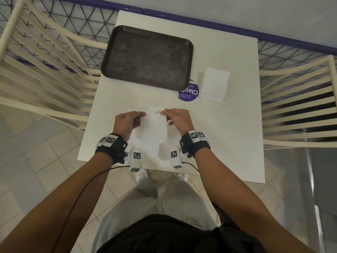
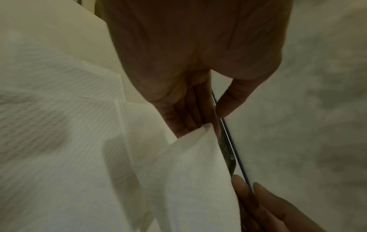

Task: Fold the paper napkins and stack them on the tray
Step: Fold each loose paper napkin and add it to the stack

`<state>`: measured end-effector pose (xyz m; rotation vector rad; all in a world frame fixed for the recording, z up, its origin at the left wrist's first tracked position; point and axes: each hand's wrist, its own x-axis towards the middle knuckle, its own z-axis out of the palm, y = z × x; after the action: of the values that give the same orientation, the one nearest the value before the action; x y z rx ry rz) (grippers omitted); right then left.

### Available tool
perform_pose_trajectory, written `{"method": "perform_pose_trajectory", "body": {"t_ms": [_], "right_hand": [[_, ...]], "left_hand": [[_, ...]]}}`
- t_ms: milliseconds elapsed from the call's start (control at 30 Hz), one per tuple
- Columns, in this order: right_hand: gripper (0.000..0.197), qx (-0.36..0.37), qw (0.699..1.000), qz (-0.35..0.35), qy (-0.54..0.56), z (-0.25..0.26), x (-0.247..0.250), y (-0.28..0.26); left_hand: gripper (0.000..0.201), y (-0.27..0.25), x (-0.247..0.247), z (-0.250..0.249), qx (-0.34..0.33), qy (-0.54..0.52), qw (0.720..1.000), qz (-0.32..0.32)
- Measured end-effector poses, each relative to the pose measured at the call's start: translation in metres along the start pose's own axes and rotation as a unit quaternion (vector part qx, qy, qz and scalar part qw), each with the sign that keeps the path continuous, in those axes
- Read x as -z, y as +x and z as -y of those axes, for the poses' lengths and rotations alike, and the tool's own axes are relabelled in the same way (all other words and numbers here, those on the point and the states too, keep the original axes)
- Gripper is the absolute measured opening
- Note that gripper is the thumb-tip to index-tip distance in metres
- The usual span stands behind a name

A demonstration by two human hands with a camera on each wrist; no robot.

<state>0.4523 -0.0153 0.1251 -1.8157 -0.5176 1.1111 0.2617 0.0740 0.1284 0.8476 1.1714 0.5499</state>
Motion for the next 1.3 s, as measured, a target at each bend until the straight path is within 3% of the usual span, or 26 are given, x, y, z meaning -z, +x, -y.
{"method": "perform_pose_trajectory", "body": {"t_ms": [100, 300, 433, 600, 833, 1133, 1300], "right_hand": [[0.010, 0.019, 1.000, 0.012, -0.017, -0.002, -0.001, 0.000], [0.022, 0.036, 0.999, 0.014, -0.031, -0.003, -0.002, 0.000], [0.021, 0.063, 0.995, 0.014, -0.078, 0.000, -0.005, 0.002], [0.011, 0.146, 0.966, 0.036, -0.209, 0.005, -0.021, -0.003], [0.005, 0.156, 0.945, 0.024, -0.288, 0.011, -0.030, -0.003], [0.010, 0.124, 0.960, 0.016, -0.250, 0.007, -0.003, 0.005], [0.009, 0.111, 0.978, 0.008, -0.176, 0.013, 0.006, 0.004]], "left_hand": [[0.008, 0.001, 0.001, 0.003, -0.033, 0.031, 0.999, -0.008], [0.023, 0.008, 0.005, 0.011, -0.068, 0.108, 0.992, -0.010], [0.010, 0.009, 0.005, 0.013, -0.074, 0.161, 0.984, -0.010], [0.005, 0.006, 0.001, 0.010, -0.090, 0.187, 0.978, 0.018], [0.003, 0.004, 0.003, 0.009, -0.108, 0.232, 0.966, 0.020], [0.005, 0.003, 0.004, 0.013, -0.162, 0.285, 0.945, -0.007], [0.004, 0.001, -0.003, 0.013, -0.178, 0.310, 0.934, -0.009]]}}
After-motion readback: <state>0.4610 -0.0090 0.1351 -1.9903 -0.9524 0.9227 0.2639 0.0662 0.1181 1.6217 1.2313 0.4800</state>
